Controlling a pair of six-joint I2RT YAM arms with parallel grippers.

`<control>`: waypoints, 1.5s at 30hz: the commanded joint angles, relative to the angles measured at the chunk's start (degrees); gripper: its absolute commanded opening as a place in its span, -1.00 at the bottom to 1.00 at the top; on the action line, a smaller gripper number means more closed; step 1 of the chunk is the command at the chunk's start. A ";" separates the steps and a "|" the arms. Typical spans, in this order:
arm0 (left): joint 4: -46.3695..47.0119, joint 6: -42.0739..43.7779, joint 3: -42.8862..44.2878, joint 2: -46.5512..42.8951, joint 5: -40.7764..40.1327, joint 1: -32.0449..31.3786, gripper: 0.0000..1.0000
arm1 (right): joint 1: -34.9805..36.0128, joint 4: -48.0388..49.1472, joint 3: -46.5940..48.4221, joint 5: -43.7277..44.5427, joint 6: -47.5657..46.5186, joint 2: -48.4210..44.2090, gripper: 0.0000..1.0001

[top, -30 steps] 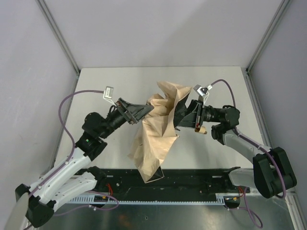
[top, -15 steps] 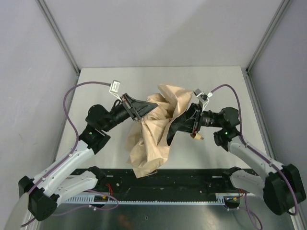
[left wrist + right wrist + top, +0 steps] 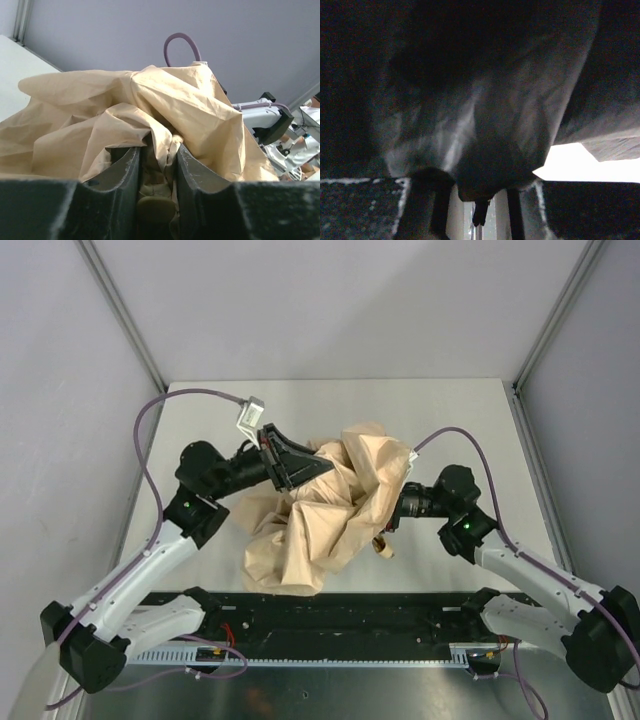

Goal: Put away the umbrella

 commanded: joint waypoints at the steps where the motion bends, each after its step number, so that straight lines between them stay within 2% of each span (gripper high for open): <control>1: -0.74 -0.59 3.90 -1.76 8.46 0.67 -0.08 | 3.30 5.18 1.65 13.44 -2.24 -4.42 -1.00; 3: -2.33 -1.99 4.06 -3.48 8.60 2.25 0.59 | 3.63 7.35 0.59 17.03 -1.32 -6.12 -1.00; 4: -3.55 -2.57 4.38 -4.76 8.57 2.94 0.79 | 3.70 8.27 0.14 18.33 -0.64 -6.59 -1.00; 5: -5.08 -2.82 4.93 -6.02 8.39 3.51 0.89 | 3.73 8.95 -0.16 19.38 0.01 -7.05 -1.00; 7: -11.73 -0.70 6.73 -9.55 6.45 4.30 0.96 | 3.82 9.50 -0.79 21.22 0.83 -8.07 -1.00; 9: -20.04 3.61 8.99 -13.07 2.69 4.74 0.98 | 3.69 9.90 -1.39 22.25 1.54 -9.12 -1.00; 11: -27.60 7.59 10.91 -16.57 -2.34 5.09 0.90 | 2.87 10.40 -1.62 20.95 2.66 -9.66 -1.00; 13: -32.69 9.70 11.26 -20.01 -7.90 5.25 0.64 | 0.53 10.96 -1.77 17.32 3.86 -10.00 -1.00; 15: -34.54 10.10 9.22 -23.44 -9.42 5.29 0.35 | -2.91 13.19 -1.96 10.57 5.97 -9.93 -1.00; 16: -34.90 10.33 7.70 -24.63 -8.96 5.29 0.30 | -4.93 15.32 -2.05 6.67 7.80 -9.68 -1.00; 19: -35.52 10.05 3.02 -27.97 -6.60 5.24 0.33 | -11.09 25.71 -2.11 -4.55 15.80 -7.78 -1.00; 22: -34.04 7.26 -1.93 -29.40 -4.13 5.25 0.39 | -14.93 33.29 -2.02 -9.21 20.89 -6.68 -1.00; 23: -31.84 5.57 -3.84 -29.28 -2.27 5.14 0.39 | -15.69 34.07 -1.95 -9.33 21.45 -6.43 -1.00; 25: -21.62 0.43 -9.10 -28.24 0.97 3.92 0.42 | -15.98 35.32 -1.59 -9.30 22.34 -5.61 -1.00; 27: -12.57 -3.29 -12.64 -26.07 0.46 0.27 0.41 | -15.65 38.22 -1.21 -9.20 24.21 -4.11 -1.00; 28: -9.81 -3.88 -13.07 -24.49 -0.59 -1.83 0.31 | -15.57 39.74 -1.06 -9.02 25.18 -3.56 -1.00; 31: -7.18 -1.03 -10.79 -18.73 -7.00 -13.99 -0.10 | -16.31 41.66 -0.93 -7.98 26.47 -2.40 -1.00; 33: -6.93 1.02 -10.03 -16.71 -13.02 -21.65 -0.22 | -16.61 42.73 -0.65 -7.81 27.02 -1.50 -1.00; 35: -6.87 1.69 -10.41 -16.00 -16.90 -25.96 -0.25 | -16.78 44.47 -0.23 -8.04 27.97 -0.36 -1.00; 37: -7.01 1.90 -11.69 -16.77 -18.99 -27.23 -0.15 | -17.39 45.76 0.49 -9.19 28.98 0.79 -1.00; 41: -9.05 2.93 -14.29 -22.15 -23.98 -27.59 0.61 | -20.27 48.05 1.36 -12.73 32.01 2.53 -1.00; 43: -11.97 4.12 -14.22 -25.78 -27.59 -27.64 0.76 | -21.89 50.52 1.46 -14.17 34.95 3.07 -1.00; 45: -15.23 5.14 -13.76 -29.37 -31.46 -27.59 0.75 | -22.62 52.70 1.75 -15.43 37.80 3.25 -1.00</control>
